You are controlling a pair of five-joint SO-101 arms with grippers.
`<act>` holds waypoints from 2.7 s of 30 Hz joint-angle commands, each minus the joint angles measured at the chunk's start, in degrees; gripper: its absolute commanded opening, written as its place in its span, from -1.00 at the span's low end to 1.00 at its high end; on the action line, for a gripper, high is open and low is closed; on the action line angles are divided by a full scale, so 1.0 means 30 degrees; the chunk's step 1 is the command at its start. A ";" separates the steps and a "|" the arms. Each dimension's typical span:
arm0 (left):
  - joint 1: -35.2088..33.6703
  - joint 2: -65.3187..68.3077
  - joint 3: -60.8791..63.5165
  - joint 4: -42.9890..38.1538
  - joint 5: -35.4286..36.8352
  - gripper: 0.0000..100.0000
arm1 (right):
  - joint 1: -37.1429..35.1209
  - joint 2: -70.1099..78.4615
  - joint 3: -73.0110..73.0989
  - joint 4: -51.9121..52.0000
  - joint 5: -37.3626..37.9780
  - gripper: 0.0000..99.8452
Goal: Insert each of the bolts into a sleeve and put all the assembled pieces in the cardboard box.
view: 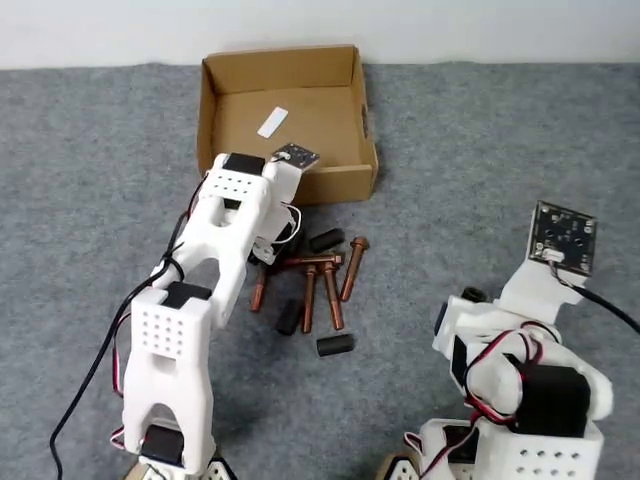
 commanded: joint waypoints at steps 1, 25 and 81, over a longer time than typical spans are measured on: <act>-0.0322 -0.1377 -0.1421 0.1817 -0.0117 -0.99 | 0.0044 -0.0044 -0.0322 -0.0425 0.0117 -0.98; 0.1172 -2.0278 0.5612 0.2784 0.2022 -0.99 | 0.1128 -0.2974 -0.0059 0.0103 0.3780 -0.98; 0.7150 -4.8059 2.8440 -1.3480 0.7736 -0.99 | -1.5634 -1.3201 1.6029 -1.4784 0.4982 -0.98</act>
